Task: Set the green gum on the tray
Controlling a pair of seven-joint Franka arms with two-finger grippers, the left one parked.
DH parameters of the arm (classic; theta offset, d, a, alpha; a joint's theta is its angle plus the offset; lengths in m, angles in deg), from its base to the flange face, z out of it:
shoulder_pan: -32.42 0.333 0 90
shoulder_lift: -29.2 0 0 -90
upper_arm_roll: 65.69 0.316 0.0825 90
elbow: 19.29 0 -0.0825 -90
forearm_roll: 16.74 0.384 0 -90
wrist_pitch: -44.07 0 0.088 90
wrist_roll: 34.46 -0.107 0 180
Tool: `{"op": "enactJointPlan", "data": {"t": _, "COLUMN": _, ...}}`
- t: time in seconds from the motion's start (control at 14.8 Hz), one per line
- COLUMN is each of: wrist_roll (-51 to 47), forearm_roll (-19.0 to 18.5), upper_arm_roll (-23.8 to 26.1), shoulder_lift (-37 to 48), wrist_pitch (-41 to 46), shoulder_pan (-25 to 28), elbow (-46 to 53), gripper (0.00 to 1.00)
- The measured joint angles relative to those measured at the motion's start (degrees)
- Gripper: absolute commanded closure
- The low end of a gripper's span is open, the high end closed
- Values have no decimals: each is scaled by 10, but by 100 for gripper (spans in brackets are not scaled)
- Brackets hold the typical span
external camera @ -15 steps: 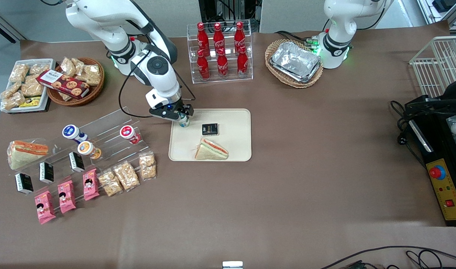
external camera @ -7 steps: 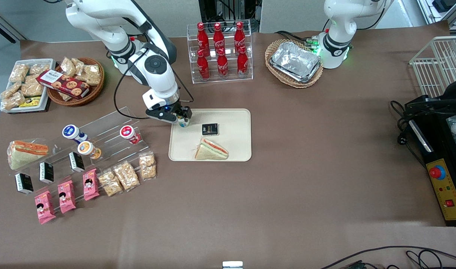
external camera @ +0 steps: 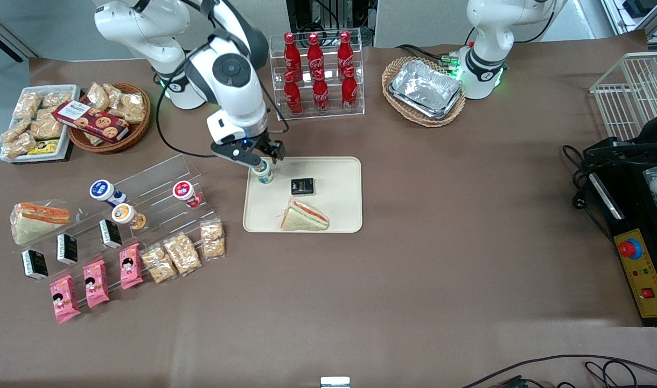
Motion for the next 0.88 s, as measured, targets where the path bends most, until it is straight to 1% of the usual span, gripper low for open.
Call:
{"op": "enactJointPlan", "data": {"t": 0.07, "wrist_roll": 0, "forearm_roll": 9, "upper_arm_roll": 0, "shoulder_lift": 1, "wrist_pitch": 31, "shoulder_pan": 1, "elbow": 27, "gripper": 0}}
{"op": "enactJointPlan", "data": {"t": 0.27, "wrist_roll": 3, "forearm_roll": 53, "upper_arm_roll": -2, "shoulder_lift": 1, "wrist_pitch": 128, "shoulder_pan": -1, "elbow": 130, "gripper": 0}}
{"op": "enactJointPlan", "data": {"t": 0.47, "wrist_roll": 38, "forearm_roll": 62, "upper_arm_roll": -10, "shoulder_lift": -1, "wrist_pitch": 237, "shoulder_pan": -4, "elbow": 244, "gripper": 0}}
{"op": "enactJointPlan", "data": {"t": 0.54, "wrist_roll": 62, "forearm_roll": 62, "upper_arm_roll": -19, "shoulder_lift": -1, "wrist_pitch": 270, "shoulder_pan": -4, "elbow": 277, "gripper": 0}}
{"op": "enactJointPlan", "data": {"t": 0.67, "wrist_roll": 121, "forearm_roll": 62, "upper_arm_roll": -53, "shoulder_lift": 3, "wrist_pitch": 323, "shoulder_pan": -10, "elbow": 325, "gripper": 0}}
{"op": "enactJointPlan", "data": {"t": 0.74, "wrist_roll": 170, "forearm_roll": 61, "upper_arm_roll": -72, "shoulder_lift": 8, "wrist_pitch": 339, "shoulder_pan": -21, "elbow": 337, "gripper": 0}}
{"op": "enactJointPlan", "data": {"t": 0.88, "wrist_roll": 305, "forearm_roll": 59, "upper_arm_roll": -102, "shoulder_lift": 26, "wrist_pitch": 355, "shoulder_pan": -67, "elbow": 346, "gripper": 0}}
